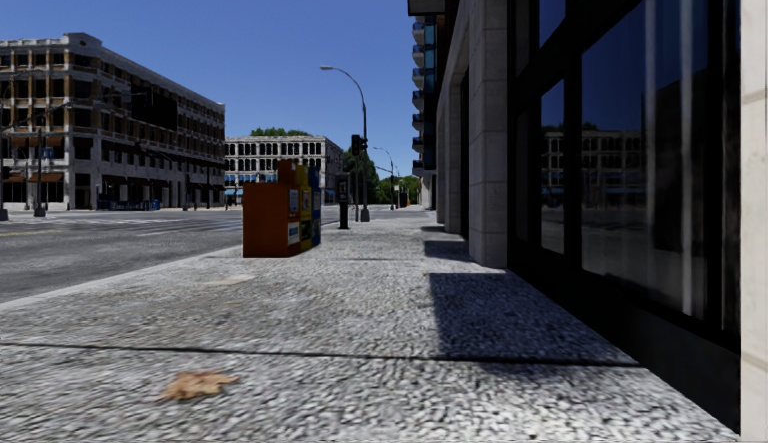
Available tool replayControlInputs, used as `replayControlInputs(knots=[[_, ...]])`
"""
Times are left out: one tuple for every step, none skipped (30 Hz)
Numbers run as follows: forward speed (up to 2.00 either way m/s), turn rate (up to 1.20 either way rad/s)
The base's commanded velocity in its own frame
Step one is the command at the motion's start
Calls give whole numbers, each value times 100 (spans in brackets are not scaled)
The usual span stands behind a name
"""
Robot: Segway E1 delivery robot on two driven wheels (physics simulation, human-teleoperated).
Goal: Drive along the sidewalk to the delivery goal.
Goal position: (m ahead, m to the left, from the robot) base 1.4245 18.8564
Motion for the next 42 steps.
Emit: replayControlInputs(knots=[[200,-33],[200,-33],[200,-34],[200,-34],[200,-34],[200,-34],[200,-34],[200,-31],[200,-2],[200,0],[200,0],[200,0],[200,0],[200,0],[200,0],[200,0],[200,0],[200,0],[200,0],[200,0],[200,0],[200,0],[200,0],[200,0],[200,0],[200,0],[200,0],[200,0],[200,0],[200,0],[200,0],[200,0],[200,0],[200,0],[200,0],[200,0],[200,0],[200,0],[200,0],[200,0],[200,0],[200,0]])
